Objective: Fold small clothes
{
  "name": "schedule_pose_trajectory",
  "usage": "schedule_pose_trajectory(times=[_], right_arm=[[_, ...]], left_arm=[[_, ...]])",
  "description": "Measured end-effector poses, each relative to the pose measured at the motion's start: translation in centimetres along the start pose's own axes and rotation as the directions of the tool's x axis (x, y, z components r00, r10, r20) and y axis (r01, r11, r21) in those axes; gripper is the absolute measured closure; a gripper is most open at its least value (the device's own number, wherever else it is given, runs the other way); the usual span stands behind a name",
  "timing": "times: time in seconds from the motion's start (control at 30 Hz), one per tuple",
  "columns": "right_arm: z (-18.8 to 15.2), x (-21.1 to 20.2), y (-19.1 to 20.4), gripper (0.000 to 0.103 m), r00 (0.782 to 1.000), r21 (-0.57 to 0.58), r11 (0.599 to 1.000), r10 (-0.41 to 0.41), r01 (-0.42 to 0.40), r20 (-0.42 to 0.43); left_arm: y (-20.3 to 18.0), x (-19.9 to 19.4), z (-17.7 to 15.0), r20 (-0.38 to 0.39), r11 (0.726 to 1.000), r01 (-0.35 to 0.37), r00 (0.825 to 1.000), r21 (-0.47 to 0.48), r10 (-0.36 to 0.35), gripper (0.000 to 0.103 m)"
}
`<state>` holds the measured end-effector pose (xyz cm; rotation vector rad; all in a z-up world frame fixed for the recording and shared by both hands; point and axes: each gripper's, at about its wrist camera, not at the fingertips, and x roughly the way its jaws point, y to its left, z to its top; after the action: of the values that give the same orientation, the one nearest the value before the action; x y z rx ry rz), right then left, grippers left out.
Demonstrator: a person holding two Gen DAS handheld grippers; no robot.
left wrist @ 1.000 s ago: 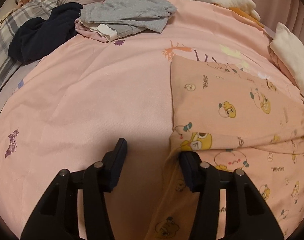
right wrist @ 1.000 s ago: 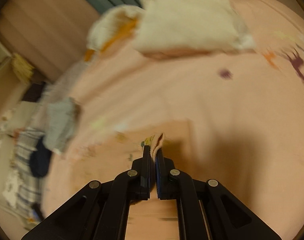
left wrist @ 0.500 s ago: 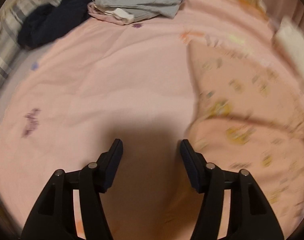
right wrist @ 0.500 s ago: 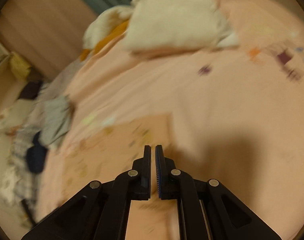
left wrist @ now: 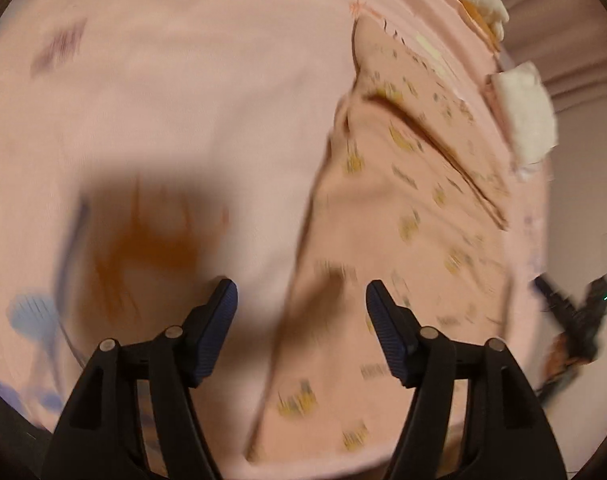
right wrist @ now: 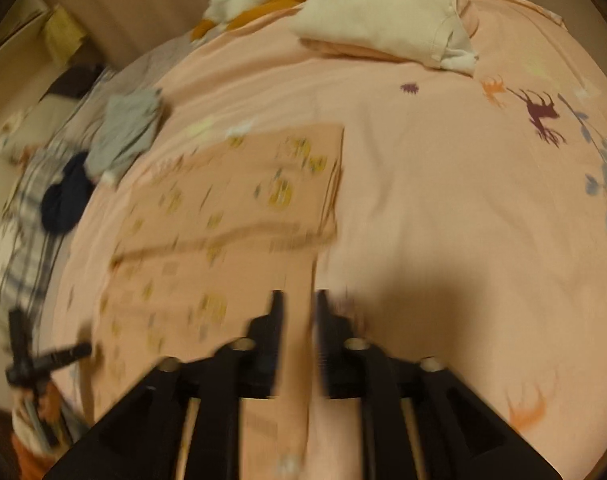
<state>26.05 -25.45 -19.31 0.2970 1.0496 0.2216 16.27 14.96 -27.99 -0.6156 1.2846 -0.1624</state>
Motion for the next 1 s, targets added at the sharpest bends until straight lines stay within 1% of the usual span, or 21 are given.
schedule_pose_trajectory(times=[0.03, 0.07, 0.13, 0.2, 0.23, 0.27, 0.33, 0.37, 0.43, 0.47, 0.5, 0.53, 0.57, 0.6, 0.63, 0.67, 0.73, 0.8, 0.83, 0.9, 1.0], right_arm=[[-1.2, -0.4, -0.5, 0.052, 1.0, 0.007, 1.0, 0.009, -0.009, -0.011], [-3.1, -0.3, -1.4, 0.052, 0.999, 0.033, 0.999, 0.018, -0.017, -0.037], [-5.1, -0.3, -2.5, 0.052, 0.997, 0.068, 0.997, 0.036, -0.031, -0.071], [-8.0, 1.2, -3.8, 0.052, 0.981, 0.145, 0.986, 0.11, -0.088, -0.158], [-8.5, 1.2, -3.6, 0.052, 0.978, 0.157, 0.983, 0.123, -0.096, -0.169], [-9.8, 1.9, -4.1, 0.052, 0.967, 0.194, 0.973, 0.162, -0.124, -0.196], [-11.5, 2.1, -4.5, 0.052, 0.957, 0.233, 0.958, 0.215, -0.168, -0.196], [-12.4, 2.0, -4.4, 0.052, 0.957, 0.244, 0.95, 0.24, -0.196, -0.165], [-13.0, 1.7, -4.2, 0.052, 0.951, 0.259, 0.939, 0.27, -0.226, -0.15], [-13.5, 1.8, -3.9, 0.052, 0.937, 0.276, 0.925, 0.311, -0.26, -0.158], [-14.0, 2.1, -3.5, 0.052, 0.92, 0.286, 0.911, 0.352, -0.295, -0.172], [-14.4, 1.9, -3.2, 0.052, 0.913, 0.285, 0.907, 0.367, -0.309, -0.179], [-14.8, 1.9, -2.6, 0.052, 0.91, 0.268, 0.91, 0.371, -0.317, -0.182], [-15.1, 1.8, -2.0, 0.052, 0.913, 0.244, 0.915, 0.367, -0.321, -0.176], [-15.3, 1.6, -1.6, 0.055, 0.916, 0.233, 0.918, 0.363, -0.321, -0.169], [-15.4, 1.6, -1.3, 0.069, 0.925, 0.219, 0.924, 0.349, -0.313, -0.151], [-15.1, 1.6, -1.2, 0.092, 0.937, 0.219, 0.931, 0.325, -0.293, -0.126], [-14.0, 1.2, -1.6, 0.095, 0.94, 0.218, 0.926, 0.332, -0.309, -0.077], [-13.7, 0.7, -1.7, 0.095, 0.94, 0.211, 0.923, 0.338, -0.32, -0.05], [-12.6, -0.8, -1.8, 0.096, 0.943, 0.193, 0.925, 0.334, -0.329, 0.007], [-10.8, -2.3, -2.6, 0.096, 0.928, 0.217, 0.902, 0.365, -0.373, 0.08]], left_arm=[[0.5, -0.1, -0.9, 0.002, 1.0, 0.015, 1.0, -0.015, -0.015, 0.036], [0.7, -0.3, -1.7, 0.008, 1.0, 0.018, 1.0, -0.014, -0.017, 0.036], [0.8, -0.7, -3.5, 0.017, 1.0, 0.028, 0.999, 0.002, -0.028, 0.036], [0.8, -1.1, -5.1, 0.022, 0.997, 0.072, 0.997, 0.0, -0.072, 0.032], [0.9, -0.9, -5.8, 0.009, 0.996, 0.093, 0.996, -0.001, -0.093, 0.032], [0.8, -0.7, -6.8, -0.005, 0.994, 0.108, 0.994, 0.013, -0.108, 0.032], [0.6, -0.9, -7.7, 0.015, 0.992, 0.116, 0.993, 0.056, -0.117, 0.032], [0.4, -0.8, -7.9, 0.018, 0.99, 0.122, 0.992, 0.069, -0.123, 0.033], [0.4, -0.5, -8.4, -0.001, 0.982, 0.182, 0.983, 0.049, -0.182, 0.034], [0.5, -0.3, -8.7, -0.023, 0.972, 0.233, 0.972, 0.019, -0.233, 0.034], [0.6, 0.0, -8.9, -0.044, 0.963, 0.268, 0.962, 0.002, -0.268, 0.036], [0.5, 0.4, -9.2, -0.064, 0.956, 0.295, 0.954, -0.007, -0.294, 0.041], [0.2, 0.7, -9.4, -0.063, 0.958, 0.286, 0.956, 0.0, -0.285, 0.045], [-0.1, 0.8, -9.7, -0.036, 0.969, 0.247, 0.969, 0.021, -0.246, 0.054], [-0.3, 0.7, -9.8, -0.021, 0.973, 0.23, 0.973, 0.03, -0.229, 0.064], [-0.3, 0.5, -9.7, -0.003, 0.975, 0.22, 0.976, 0.029, -0.22, 0.069], [-0.1, 0.4, -9.4, 0.024, 0.977, 0.212, 0.977, 0.008, -0.212, 0.09], [-0.2, 0.0, -9.0, 0.054, 0.985, 0.17, 0.984, 0.023, -0.171, 0.096], [-0.5, -0.5, -8.6, 0.085, 0.988, 0.147, 0.985, 0.039, -0.15, 0.097], [-0.4, -1.2, -8.1, 0.12, 0.985, 0.164, 0.978, 0.05, -0.169, 0.096], [-0.4, -2.7, -6.8, 0.186, 0.973, 0.228, 0.955, 0.04, -0.231, 0.097]])
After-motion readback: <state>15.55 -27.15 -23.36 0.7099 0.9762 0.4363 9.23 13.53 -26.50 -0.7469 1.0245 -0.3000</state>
